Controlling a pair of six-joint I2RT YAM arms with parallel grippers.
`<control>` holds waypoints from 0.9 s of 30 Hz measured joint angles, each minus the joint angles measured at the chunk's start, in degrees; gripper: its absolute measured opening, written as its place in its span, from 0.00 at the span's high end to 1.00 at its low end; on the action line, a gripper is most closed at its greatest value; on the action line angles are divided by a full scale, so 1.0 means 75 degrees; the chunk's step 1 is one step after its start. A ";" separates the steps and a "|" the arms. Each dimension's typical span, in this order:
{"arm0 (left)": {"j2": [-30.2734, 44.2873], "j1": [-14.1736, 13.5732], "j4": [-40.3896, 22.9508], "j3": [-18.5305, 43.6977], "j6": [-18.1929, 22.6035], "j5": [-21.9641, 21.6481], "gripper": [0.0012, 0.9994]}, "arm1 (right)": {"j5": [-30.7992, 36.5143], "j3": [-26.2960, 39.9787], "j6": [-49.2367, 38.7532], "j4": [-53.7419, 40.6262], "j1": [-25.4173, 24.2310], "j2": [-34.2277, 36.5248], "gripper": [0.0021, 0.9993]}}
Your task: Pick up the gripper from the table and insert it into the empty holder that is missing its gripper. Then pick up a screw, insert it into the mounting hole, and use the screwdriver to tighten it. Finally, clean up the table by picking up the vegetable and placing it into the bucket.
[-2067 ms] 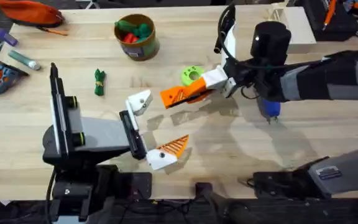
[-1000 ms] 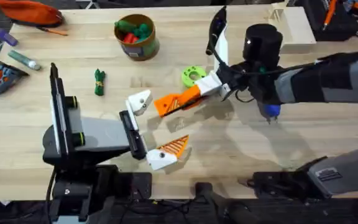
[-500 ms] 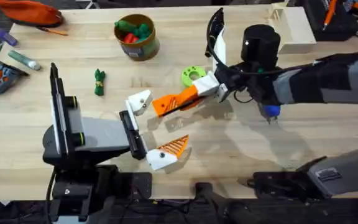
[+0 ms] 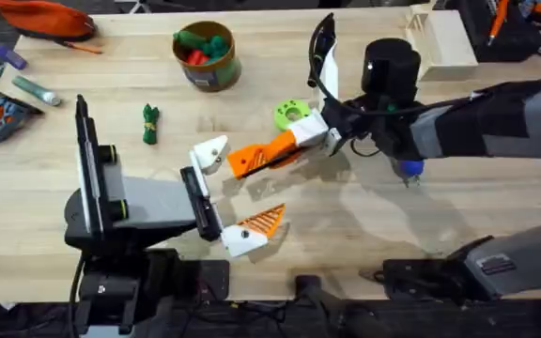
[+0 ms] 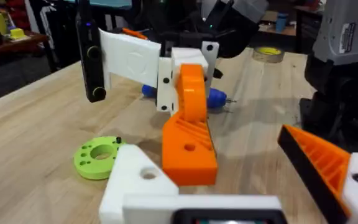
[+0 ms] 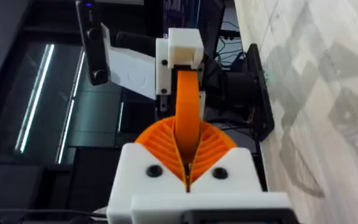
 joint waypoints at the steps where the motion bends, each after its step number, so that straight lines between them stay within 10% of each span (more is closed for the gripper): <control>1: 0.0000 0.0000 0.0001 0.0000 0.0000 0.0000 0.01 | 0.0000 0.0000 -0.0003 0.0000 0.0000 -0.0003 0.99; 27: 0.0003 0.0000 -0.0002 0.0000 0.0000 0.0000 0.01 | 0.0006 0.0000 -0.0026 0.0493 0.0000 -0.0003 0.99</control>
